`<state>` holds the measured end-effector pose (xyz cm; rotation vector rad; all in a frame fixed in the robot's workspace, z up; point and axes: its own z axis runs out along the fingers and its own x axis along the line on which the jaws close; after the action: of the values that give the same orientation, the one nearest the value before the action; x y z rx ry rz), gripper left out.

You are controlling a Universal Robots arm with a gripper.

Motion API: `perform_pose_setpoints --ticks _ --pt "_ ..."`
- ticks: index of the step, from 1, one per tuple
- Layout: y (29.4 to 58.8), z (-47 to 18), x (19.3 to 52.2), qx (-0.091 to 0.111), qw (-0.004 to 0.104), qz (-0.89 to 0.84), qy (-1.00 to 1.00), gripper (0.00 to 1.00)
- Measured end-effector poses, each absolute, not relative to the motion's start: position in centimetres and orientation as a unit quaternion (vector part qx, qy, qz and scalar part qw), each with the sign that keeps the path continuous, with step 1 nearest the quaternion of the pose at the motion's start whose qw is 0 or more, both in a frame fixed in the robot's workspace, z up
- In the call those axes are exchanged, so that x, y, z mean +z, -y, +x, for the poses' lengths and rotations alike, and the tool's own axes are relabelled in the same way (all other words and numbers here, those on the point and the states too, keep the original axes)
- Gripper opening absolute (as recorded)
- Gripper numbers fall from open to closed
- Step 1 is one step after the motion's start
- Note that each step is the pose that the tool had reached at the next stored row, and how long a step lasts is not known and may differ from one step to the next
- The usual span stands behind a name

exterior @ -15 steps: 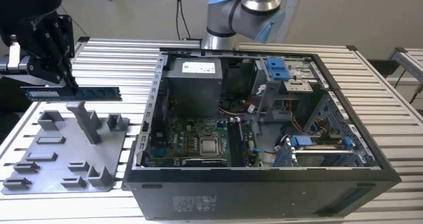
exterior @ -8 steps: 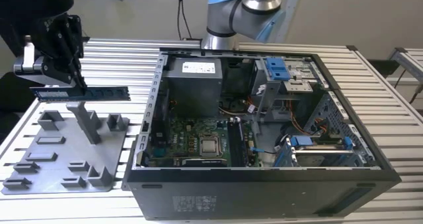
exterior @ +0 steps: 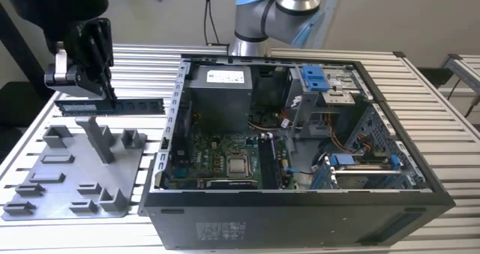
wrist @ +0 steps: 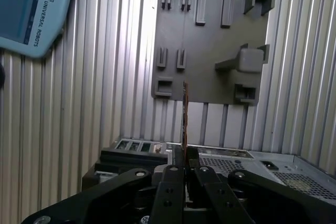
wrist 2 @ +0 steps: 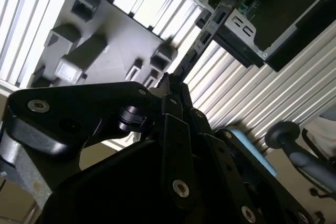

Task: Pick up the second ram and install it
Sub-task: 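Pick up the second ram and move it above second insertion slot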

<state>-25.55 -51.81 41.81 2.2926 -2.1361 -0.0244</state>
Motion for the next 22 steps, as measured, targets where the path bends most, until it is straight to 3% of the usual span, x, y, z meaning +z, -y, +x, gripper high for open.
perform_pose_setpoints --ticks 22 --pt "51.8 -19.6 41.7 -0.008 0.004 0.732 0.682 0.14"
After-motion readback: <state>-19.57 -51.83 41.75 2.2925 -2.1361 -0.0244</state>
